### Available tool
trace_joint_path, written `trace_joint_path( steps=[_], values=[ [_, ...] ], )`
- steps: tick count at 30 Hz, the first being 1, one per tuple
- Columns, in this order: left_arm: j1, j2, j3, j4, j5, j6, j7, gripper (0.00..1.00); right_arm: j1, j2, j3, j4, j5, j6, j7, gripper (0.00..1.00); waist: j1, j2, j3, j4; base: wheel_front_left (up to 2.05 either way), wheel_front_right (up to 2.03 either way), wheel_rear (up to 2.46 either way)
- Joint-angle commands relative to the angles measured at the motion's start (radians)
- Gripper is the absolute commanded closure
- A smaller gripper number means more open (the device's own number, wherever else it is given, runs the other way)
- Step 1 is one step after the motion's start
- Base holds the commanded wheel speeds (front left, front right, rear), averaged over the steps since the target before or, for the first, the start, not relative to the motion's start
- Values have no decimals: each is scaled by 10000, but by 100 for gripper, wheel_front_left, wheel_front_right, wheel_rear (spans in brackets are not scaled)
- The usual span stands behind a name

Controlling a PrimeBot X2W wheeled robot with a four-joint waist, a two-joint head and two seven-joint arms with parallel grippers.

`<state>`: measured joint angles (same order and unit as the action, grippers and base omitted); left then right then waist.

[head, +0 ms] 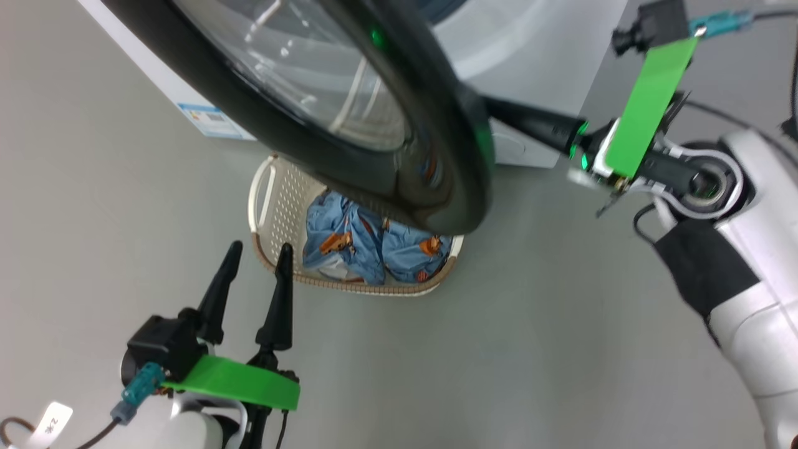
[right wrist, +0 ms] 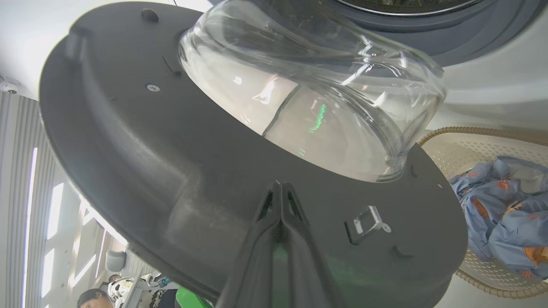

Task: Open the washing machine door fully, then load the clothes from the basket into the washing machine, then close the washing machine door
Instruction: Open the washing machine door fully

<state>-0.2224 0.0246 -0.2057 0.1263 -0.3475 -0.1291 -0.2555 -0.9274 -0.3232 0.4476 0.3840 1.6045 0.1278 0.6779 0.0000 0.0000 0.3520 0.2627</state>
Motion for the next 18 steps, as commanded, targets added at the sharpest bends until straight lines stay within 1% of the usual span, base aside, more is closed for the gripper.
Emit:
trace_joint_path(
  steps=[1,11,18],
  values=[
    [143,256,390,-176,89,-14,-63,0,310,283,148,-397,63,29,86,100,0,0,-365,-82,0,0,0],
    [759,256,468,-175,177,-15,-63,0,1388,675,295,-882,76,29,319,100,0,0,-1146,42,0,0,0],
    [1009,256,516,-262,183,-15,-63,0,1845,992,445,-1134,-9,29,501,100,0,0,-1360,200,0,0,0]
  ],
)
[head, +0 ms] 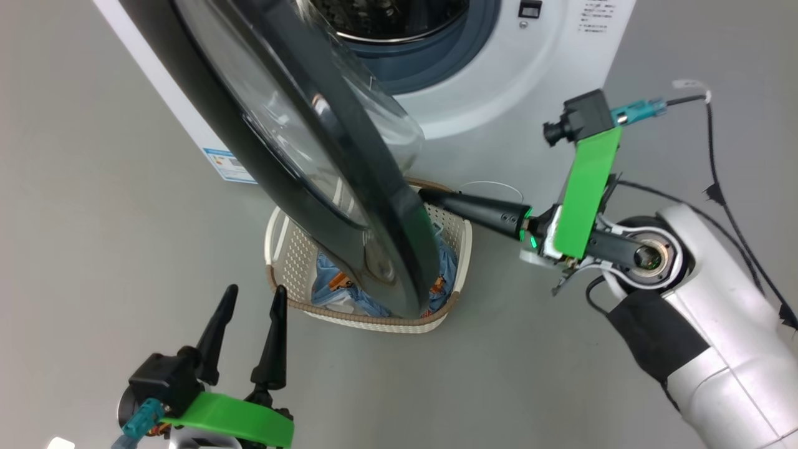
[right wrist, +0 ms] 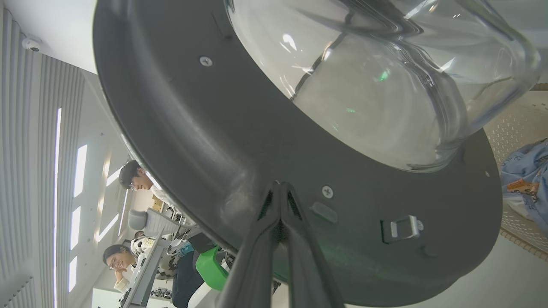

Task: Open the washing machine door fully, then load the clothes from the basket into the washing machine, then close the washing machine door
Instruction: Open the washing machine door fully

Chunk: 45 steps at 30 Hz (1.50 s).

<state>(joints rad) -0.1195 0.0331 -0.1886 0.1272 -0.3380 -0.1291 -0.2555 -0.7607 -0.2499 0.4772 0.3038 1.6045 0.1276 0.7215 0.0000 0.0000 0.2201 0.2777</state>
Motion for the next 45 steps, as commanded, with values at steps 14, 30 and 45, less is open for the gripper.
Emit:
trace_joint_path(
  steps=[14,30,45],
  values=[
    [0,171,357,-303,92,-15,-63,0,599,894,452,-435,-163,31,268,100,0,0,-175,251,0,0,0],
    [-44,171,247,-299,12,-15,-63,0,717,1485,762,-265,-234,31,381,100,0,0,-253,329,0,0,0],
    [70,171,310,7,124,-15,-63,0,1441,971,252,140,-552,31,-663,0,0,0,-759,-287,0,0,0]
  ],
)
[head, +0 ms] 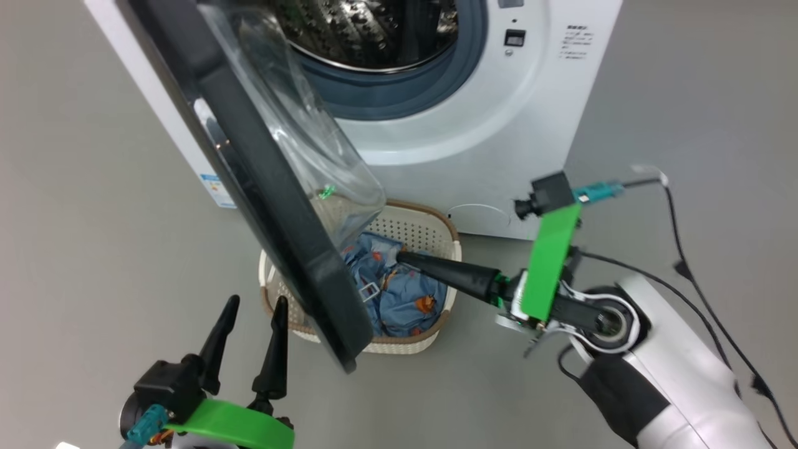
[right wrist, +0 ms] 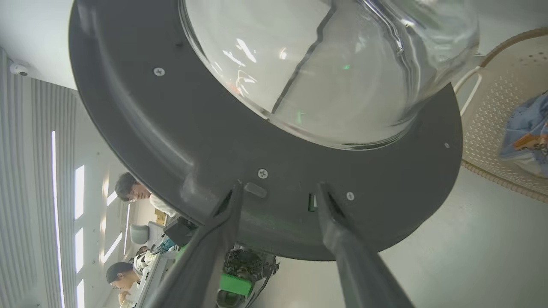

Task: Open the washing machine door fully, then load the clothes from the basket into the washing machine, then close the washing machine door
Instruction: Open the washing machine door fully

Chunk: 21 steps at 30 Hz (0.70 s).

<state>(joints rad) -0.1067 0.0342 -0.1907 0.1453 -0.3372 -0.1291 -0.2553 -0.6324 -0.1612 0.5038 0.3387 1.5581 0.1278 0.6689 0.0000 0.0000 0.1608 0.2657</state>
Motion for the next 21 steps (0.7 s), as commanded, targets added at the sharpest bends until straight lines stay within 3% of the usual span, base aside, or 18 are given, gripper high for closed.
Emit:
trace_joint_path(
  steps=[1,11,21],
  values=[
    [-37,160,337,-149,142,-15,-65,0,271,3,-49,-179,-105,29,-229,0,0,0,-217,-228,0,0,0],
    [288,347,430,-74,215,-15,-65,0,1665,-1035,-266,-198,-495,29,-1526,0,0,0,-660,-723,0,0,0],
    [656,473,669,-91,189,-15,-65,0,2895,-2271,59,-124,-1265,29,-3836,0,0,0,-933,-1187,0,0,0]
  ],
)
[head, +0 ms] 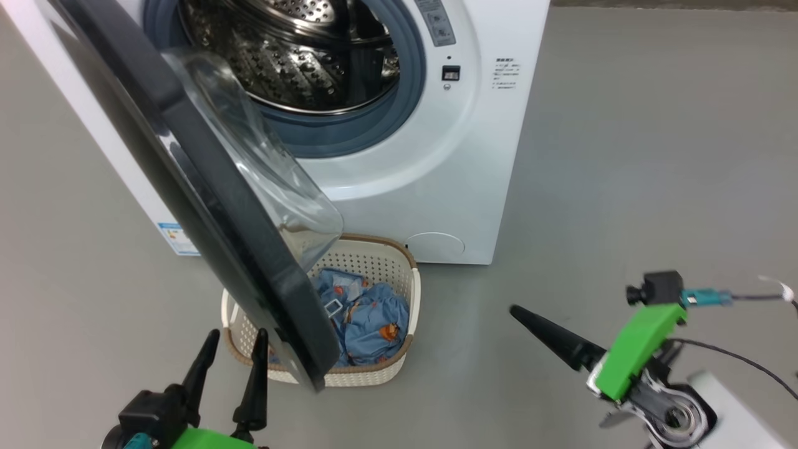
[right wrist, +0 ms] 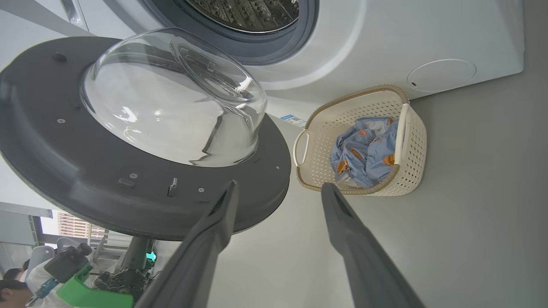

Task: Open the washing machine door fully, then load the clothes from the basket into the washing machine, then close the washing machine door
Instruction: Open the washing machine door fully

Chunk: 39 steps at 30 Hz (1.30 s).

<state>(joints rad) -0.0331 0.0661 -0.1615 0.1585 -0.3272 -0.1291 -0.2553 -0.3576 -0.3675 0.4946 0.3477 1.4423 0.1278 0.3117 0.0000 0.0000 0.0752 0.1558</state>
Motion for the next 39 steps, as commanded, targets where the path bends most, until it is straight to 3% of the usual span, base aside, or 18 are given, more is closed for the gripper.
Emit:
trace_joint_path(
  steps=[1,17,22,26,35,39],
  values=[
    [-57,157,401,-222,83,-15,-65,0,250,-322,210,-199,-161,29,-480,0,0,0,-104,-115,0,0,0],
    [228,135,706,-179,69,-15,-65,0,987,-1603,1315,616,-1195,29,-4107,0,0,0,-339,-355,0,0,0],
    [250,106,758,-168,100,-15,-65,0,930,-1817,1922,964,-1687,29,-5333,0,0,0,-335,-362,0,0,0],
    [263,89,825,-158,109,-15,-65,0,902,-1832,1946,1122,-2010,29,-5697,0,0,0,-323,-373,0,0,0],
    [193,53,928,-232,171,-15,-65,0,1634,-1074,-1168,352,-4991,29,-5732,0,0,0,-210,-377,0,0,0],
    [160,46,948,-255,185,-15,-65,0,2188,-690,-2034,-185,-6412,29,-5733,0,0,0,-186,-360,0,0,0]
  ],
)
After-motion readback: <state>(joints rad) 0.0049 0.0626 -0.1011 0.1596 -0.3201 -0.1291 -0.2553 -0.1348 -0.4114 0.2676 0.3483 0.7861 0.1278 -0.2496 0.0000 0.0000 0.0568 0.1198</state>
